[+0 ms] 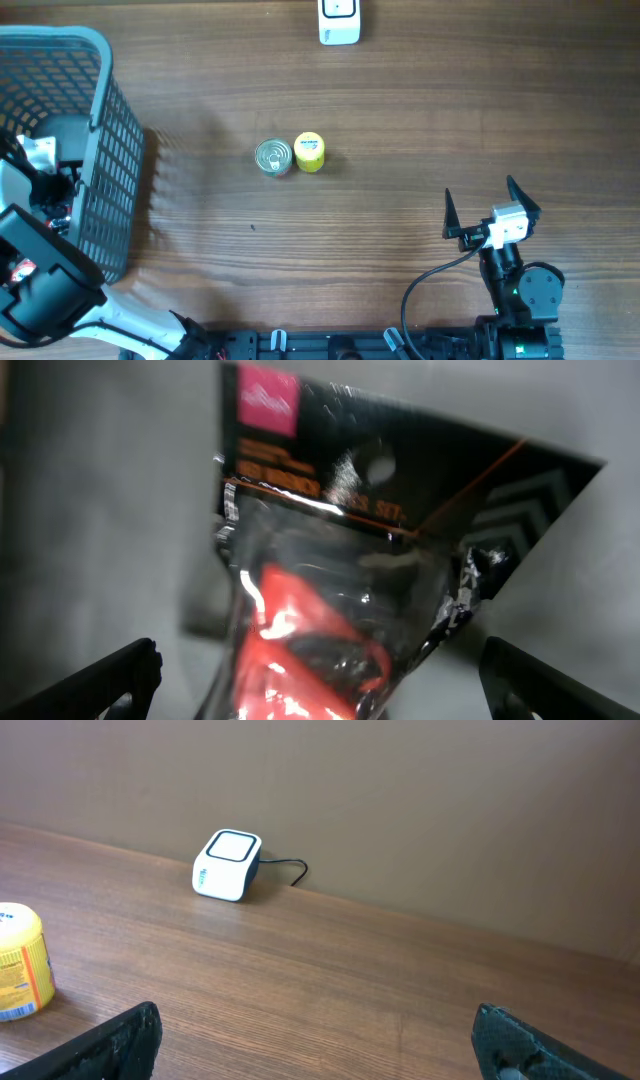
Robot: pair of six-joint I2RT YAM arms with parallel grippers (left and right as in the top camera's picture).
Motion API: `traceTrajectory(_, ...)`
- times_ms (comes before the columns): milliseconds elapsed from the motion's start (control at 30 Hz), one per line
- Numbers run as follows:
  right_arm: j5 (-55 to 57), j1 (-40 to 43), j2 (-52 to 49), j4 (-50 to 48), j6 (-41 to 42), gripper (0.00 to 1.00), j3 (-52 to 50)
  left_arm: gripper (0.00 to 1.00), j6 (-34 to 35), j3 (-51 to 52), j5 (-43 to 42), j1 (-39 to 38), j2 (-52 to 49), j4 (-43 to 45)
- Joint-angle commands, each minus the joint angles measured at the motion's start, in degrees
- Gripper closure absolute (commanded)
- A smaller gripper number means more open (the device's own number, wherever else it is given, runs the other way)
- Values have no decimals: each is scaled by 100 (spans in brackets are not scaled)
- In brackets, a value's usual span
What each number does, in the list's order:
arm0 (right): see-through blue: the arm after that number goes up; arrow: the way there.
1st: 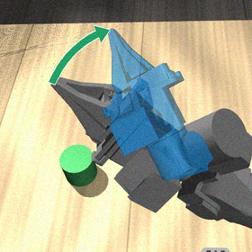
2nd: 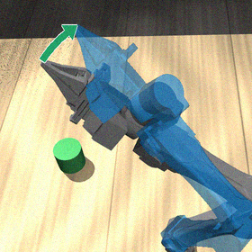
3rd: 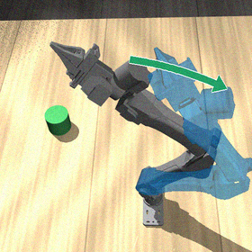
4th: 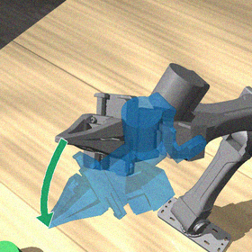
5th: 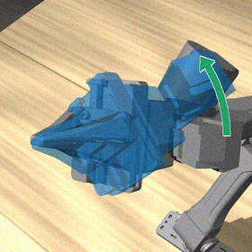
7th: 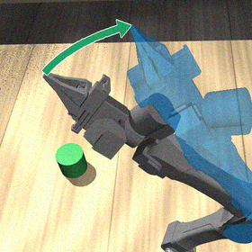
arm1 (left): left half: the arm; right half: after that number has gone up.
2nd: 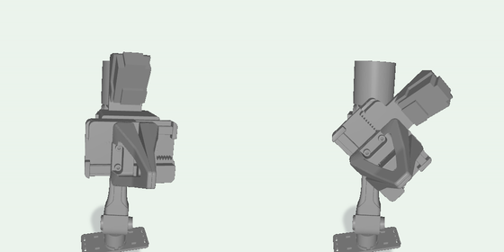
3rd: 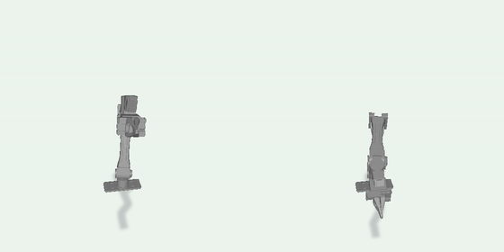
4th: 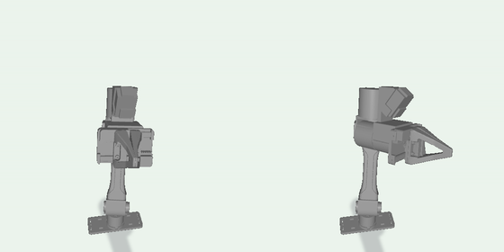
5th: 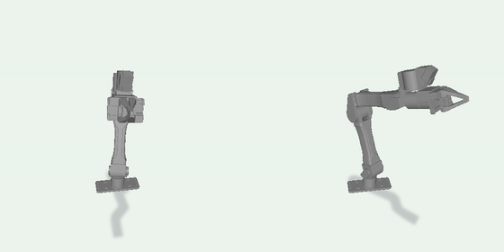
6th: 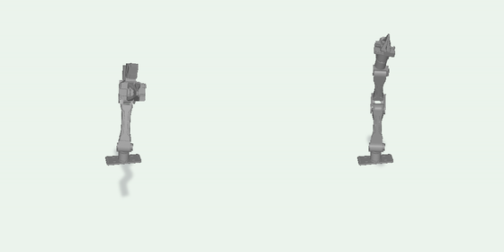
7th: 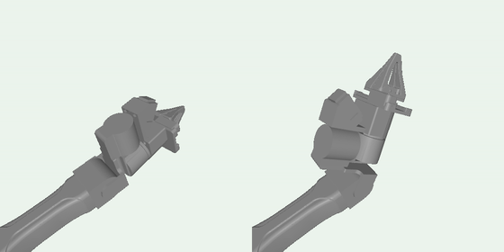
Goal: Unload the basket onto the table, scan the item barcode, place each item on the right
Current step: 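Move the left gripper back into the basket over the hex wrench package, then grasp the hex wrench package with the left gripper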
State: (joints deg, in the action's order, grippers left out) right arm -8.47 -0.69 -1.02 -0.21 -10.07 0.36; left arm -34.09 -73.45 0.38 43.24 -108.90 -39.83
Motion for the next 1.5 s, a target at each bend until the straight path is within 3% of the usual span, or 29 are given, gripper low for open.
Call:
traceTrajectory(0, 74, -22, 4, -22, 105, 0, -7, 1, -422, 44, 31, 2, -127, -26)
traceTrajectory(67, 74, -22, 4, -22, 105, 0, -7, 8, -487, 44, 35, 2, -157, -24)
traceTrajectory(133, 74, -22, 4, -22, 105, 0, -7, 31, -542, 44, 35, 2, -168, -24)
traceTrajectory(200, 74, -22, 4, -22, 105, 0, -7, 41, -542, 44, 35, 2, -168, -20)
traceTrajectory(400, 74, -22, 4, -22, 107, 0, -7, 50, -533, 44, 35, 2, -168, -59)
traceTrajectory(500, 74, -22, 4, -22, 105, 0, -7, 59, -457, 44, 35, 2, -168, -63)
traceTrajectory(600, 74, -22, 4, -22, 105, 0, -7, 75, -378, 44, 33, 2, -168, -70)
traceTrajectory(833, 74, -22, 4, -22, 107, 0, -7, 85, -107, 42, 28, 0, -168, -39)
traceTrajectory(1100, 74, -22, 4, -22, 107, 0, -7, 84, 50, 22, -291, 0, -122, -17)
traceTrajectory(1300, 74, -22, 4, -22, 105, 0, -7, 96, 48, 20, -291, 0, -72, -17)
traceTrajectory(1467, 74, -22, 4, -22, 107, 0, -7, 96, 50, 20, -291, 0, -68, -13)
